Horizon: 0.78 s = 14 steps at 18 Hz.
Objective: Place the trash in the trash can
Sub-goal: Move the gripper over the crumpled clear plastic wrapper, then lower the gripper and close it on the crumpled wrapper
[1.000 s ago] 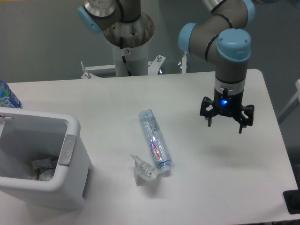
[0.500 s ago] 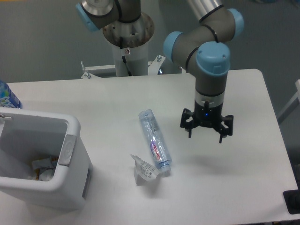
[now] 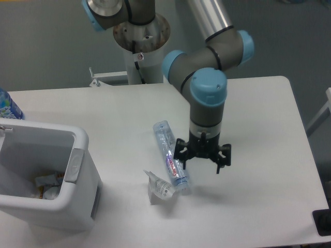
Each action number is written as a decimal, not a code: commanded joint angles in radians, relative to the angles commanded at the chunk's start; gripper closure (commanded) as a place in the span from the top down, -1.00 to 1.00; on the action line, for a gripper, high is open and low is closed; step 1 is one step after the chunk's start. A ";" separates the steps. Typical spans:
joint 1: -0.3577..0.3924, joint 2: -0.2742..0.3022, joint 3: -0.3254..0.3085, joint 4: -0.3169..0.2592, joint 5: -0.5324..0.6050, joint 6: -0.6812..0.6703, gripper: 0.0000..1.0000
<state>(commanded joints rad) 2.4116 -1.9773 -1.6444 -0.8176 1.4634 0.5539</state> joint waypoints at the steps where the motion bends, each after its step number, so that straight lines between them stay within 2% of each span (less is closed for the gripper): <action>1: -0.017 0.000 -0.002 0.000 0.000 -0.024 1.00; 5: -0.069 -0.015 -0.012 0.024 0.003 -0.121 1.00; 8: -0.097 -0.052 -0.029 0.118 0.008 -0.117 1.00; 14: -0.109 -0.084 -0.034 0.126 0.008 -0.114 1.00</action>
<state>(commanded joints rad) 2.3025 -2.0617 -1.6782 -0.6918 1.4711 0.4402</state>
